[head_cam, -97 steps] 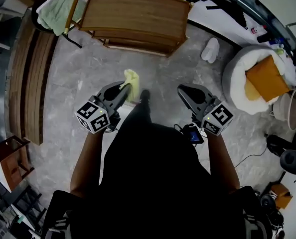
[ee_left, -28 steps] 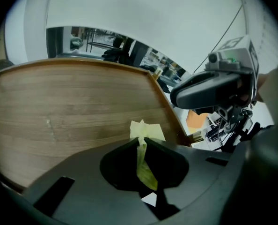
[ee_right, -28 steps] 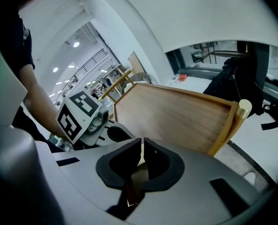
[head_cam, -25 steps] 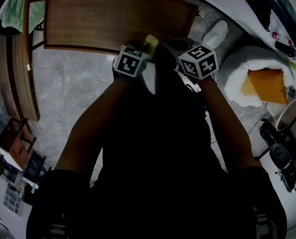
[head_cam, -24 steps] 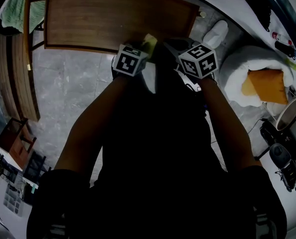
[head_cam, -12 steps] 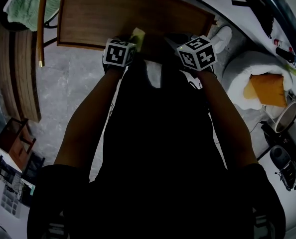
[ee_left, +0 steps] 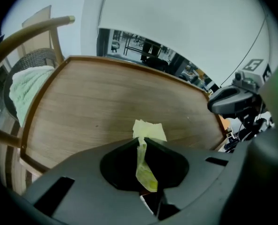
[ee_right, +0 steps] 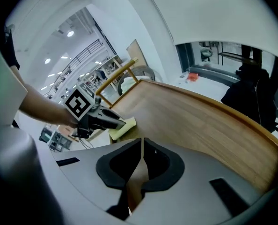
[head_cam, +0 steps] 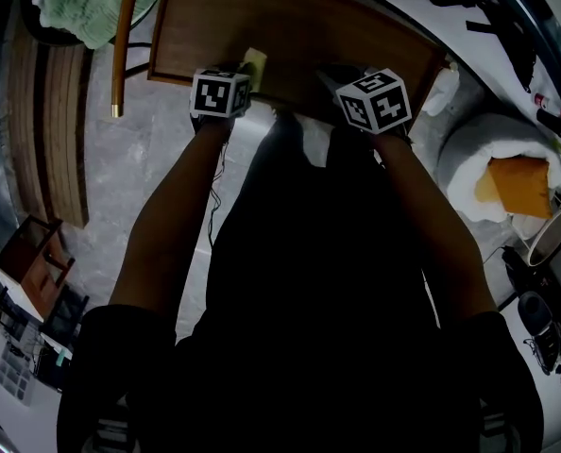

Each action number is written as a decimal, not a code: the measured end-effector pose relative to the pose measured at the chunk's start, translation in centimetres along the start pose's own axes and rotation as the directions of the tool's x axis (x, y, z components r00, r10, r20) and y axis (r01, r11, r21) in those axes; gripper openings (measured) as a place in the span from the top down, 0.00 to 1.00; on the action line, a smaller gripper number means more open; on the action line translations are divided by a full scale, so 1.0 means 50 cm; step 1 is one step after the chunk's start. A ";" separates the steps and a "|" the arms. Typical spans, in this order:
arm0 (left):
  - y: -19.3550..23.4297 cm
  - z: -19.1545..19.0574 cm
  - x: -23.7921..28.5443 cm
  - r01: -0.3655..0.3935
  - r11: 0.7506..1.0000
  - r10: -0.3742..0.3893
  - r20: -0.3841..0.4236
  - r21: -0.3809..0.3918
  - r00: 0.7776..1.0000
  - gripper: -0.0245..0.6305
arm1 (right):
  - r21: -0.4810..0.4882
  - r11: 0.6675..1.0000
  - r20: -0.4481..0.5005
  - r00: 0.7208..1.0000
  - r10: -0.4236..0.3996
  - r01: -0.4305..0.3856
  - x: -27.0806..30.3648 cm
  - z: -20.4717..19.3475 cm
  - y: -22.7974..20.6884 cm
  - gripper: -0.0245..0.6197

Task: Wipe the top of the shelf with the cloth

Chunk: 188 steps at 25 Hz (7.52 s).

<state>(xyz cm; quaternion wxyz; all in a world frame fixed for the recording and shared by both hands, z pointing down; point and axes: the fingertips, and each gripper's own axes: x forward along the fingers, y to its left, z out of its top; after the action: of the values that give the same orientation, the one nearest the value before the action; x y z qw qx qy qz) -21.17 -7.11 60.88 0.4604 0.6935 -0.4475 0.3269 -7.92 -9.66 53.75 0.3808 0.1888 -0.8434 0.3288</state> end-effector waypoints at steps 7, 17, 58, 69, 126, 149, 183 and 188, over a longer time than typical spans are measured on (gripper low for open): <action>0.131 -0.007 -0.059 -0.086 0.996 0.086 0.000 0.005 0.996 0.92 | -0.041 0.999 -0.002 1.000 -0.009 0.009 0.074 0.053 0.070 0.92; 0.285 -0.028 -0.118 -0.250 0.968 0.250 -0.030 0.002 0.968 0.92 | -0.091 0.995 -0.035 0.998 0.045 -0.048 0.150 0.076 0.169 0.92; -0.695 0.060 0.226 0.153 0.948 -0.152 -0.025 0.280 0.988 0.92 | 0.257 0.961 0.173 0.973 -0.154 0.106 -0.371 -0.238 -0.331 0.92; -0.669 0.050 0.220 0.191 0.947 -0.182 -0.061 0.257 0.981 0.92 | 0.162 0.975 -0.020 0.988 -0.151 0.153 -0.249 -0.265 -0.248 0.92; 0.325 0.019 -0.117 -0.336 0.942 0.334 -0.053 -0.027 0.941 0.92 | 0.062 0.991 -0.075 0.991 -0.114 0.119 0.015 -0.049 -0.001 0.92; -0.292 0.155 0.098 0.084 0.992 -0.090 0.061 0.096 0.994 0.92 | 0.228 0.937 0.096 0.952 -0.292 0.264 -0.293 -0.191 -0.300 0.92; -0.391 0.138 0.171 0.125 0.925 -0.128 -0.016 0.358 0.992 0.92 | 0.182 0.951 0.068 0.962 -0.266 0.250 -0.237 -0.182 -0.228 0.92; -0.261 0.130 0.131 0.081 0.934 -0.084 -0.006 0.347 0.996 0.92 | 0.155 0.956 0.065 0.963 -0.262 0.250 -0.189 -0.129 -0.190 0.92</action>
<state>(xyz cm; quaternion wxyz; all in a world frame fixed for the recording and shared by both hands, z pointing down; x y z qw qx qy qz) -6.35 -12.95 59.70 0.3423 0.7835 -0.3554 0.3777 6.85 -11.30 53.60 0.3692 0.3373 -0.8011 0.3288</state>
